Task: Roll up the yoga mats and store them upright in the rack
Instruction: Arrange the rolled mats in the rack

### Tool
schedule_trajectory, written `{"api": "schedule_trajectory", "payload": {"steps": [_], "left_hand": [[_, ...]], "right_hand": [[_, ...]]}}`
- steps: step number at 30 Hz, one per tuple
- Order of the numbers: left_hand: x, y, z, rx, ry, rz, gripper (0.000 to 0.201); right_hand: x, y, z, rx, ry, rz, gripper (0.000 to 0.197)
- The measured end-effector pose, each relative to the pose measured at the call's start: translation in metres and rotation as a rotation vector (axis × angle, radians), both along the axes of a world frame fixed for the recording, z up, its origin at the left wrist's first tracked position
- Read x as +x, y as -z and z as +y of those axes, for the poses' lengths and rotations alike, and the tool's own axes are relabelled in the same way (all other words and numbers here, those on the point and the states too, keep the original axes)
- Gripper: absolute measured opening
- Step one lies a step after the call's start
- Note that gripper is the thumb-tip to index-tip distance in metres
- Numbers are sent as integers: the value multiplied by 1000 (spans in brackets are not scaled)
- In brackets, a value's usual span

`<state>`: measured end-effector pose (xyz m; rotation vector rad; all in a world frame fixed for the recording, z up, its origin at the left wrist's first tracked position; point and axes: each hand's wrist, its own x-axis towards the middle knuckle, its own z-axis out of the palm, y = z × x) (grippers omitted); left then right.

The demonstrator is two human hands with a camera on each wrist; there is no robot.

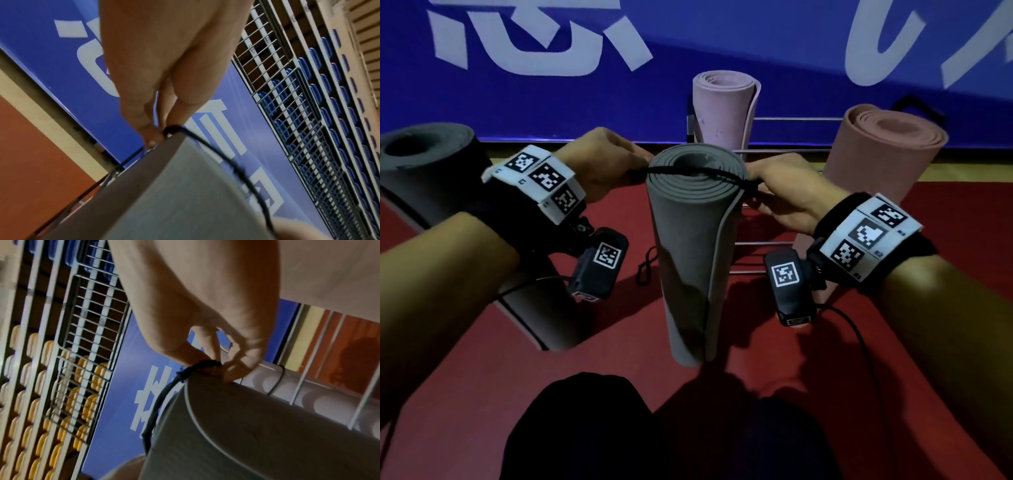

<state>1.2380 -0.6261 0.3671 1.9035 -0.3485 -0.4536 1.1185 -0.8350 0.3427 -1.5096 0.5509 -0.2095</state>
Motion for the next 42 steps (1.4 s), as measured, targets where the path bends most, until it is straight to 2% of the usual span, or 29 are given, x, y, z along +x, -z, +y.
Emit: {"api": "schedule_trajectory", "payload": {"steps": [2, 5, 7, 9, 12, 14, 16, 22, 27, 29, 31, 33, 35, 38, 40, 42], "left_hand": [[-5, -6, -4, 133, -18, -20, 9], [-13, -16, -12, 447, -23, -72, 9], [-18, -20, -16, 462, 18, -10, 19], [-20, -20, -16, 271, -13, 151, 32], [-14, -14, -12, -62, -67, 463, 35], [-9, -9, -12, -172, -112, 620, 38], [-7, -7, -14, -227, -172, 698, 38], [-4, 4, -9, -533, -327, 849, 19], [0, 26, 3, -802, -354, 981, 20], [-2, 35, 4, -847, -304, 978, 19], [-9, 41, 4, -840, -181, 938, 14], [-16, 45, 3, -674, -23, 726, 17], [-22, 51, -2, -477, 65, 430, 25], [-20, 65, -8, -323, -39, 194, 34], [-15, 75, -9, -205, -93, 167, 30], [-9, 89, -8, -85, -70, 188, 26]], "right_hand": [[-2, -3, 3, -61, -9, 74, 28], [-4, -4, 18, -47, 12, 117, 27], [-4, -2, 24, 23, 53, 97, 28], [-5, 0, 23, 187, 105, 67, 29], [-11, -2, 16, 519, 154, 33, 19], [-15, -2, 12, 729, 197, 21, 13], [-16, -2, 11, 881, 232, -4, 12], [-13, -5, 4, 1006, 322, -74, 17], [-16, 3, 2, 1097, 317, -117, 21], [-16, 7, 2, 1097, 267, -109, 23], [-15, 13, 2, 1043, 212, -75, 19], [-14, 17, 3, 946, 133, -52, 21], [-11, 20, 4, 804, 50, -49, 24], [-6, 31, 5, 533, 18, -49, 23], [-3, 42, 7, 428, 41, -51, 24], [2, 57, 9, 380, 126, -11, 22]]}}
